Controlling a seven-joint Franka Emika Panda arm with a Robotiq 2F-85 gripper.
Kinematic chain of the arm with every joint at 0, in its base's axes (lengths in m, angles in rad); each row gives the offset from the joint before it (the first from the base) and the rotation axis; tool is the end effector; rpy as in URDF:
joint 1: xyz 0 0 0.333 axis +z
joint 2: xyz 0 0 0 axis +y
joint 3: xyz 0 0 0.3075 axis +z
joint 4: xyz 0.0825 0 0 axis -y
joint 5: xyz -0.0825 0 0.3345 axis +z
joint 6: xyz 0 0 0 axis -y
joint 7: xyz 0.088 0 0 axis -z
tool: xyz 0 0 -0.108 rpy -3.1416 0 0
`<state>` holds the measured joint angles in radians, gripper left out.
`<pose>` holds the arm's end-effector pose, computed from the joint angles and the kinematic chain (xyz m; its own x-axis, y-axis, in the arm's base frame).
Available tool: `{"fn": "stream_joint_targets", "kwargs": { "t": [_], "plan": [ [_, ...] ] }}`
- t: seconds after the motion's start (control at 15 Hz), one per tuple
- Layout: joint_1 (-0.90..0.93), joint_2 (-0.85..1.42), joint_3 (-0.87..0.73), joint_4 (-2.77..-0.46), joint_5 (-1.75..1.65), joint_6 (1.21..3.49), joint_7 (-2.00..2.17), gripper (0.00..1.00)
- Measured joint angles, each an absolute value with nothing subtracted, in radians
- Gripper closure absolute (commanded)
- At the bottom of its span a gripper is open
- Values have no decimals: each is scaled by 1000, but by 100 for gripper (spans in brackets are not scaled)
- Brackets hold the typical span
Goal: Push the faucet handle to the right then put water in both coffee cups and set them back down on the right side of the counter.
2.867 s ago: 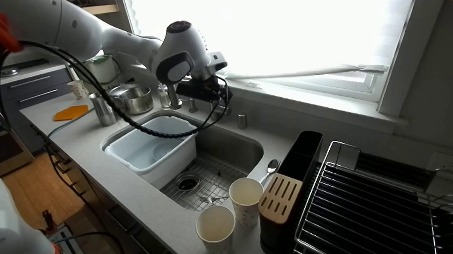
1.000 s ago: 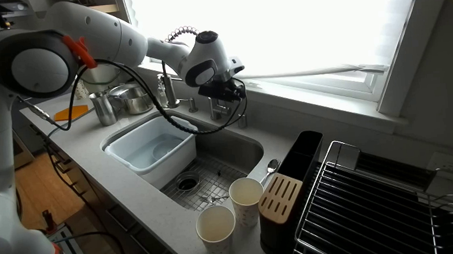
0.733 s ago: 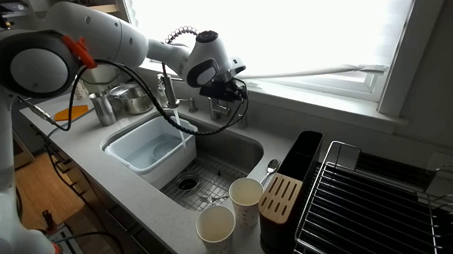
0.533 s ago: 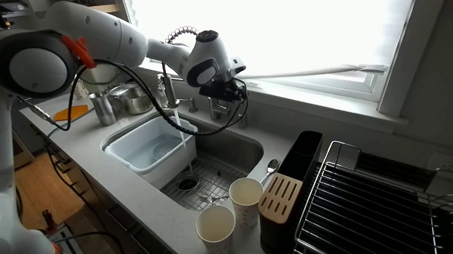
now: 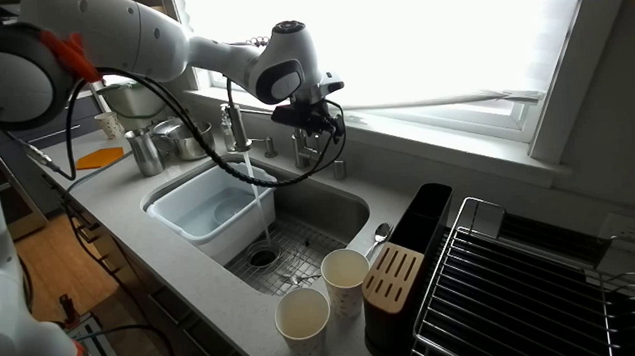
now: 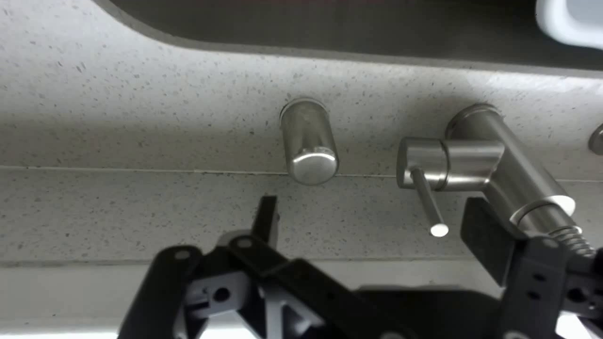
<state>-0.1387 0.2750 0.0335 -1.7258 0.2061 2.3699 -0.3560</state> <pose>0.6191 -0.0649 0.4735 0.9141 0.1036 0.3920 0.1387 -0.9884 -0.0622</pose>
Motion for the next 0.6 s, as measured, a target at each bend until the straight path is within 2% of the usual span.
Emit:
{"fn": "stream_joint_targets", "kwargs": {
  "t": [0.6],
  "plan": [
    [-151,68,-67,-1913,191,2035,-331,0]
  ]
}}
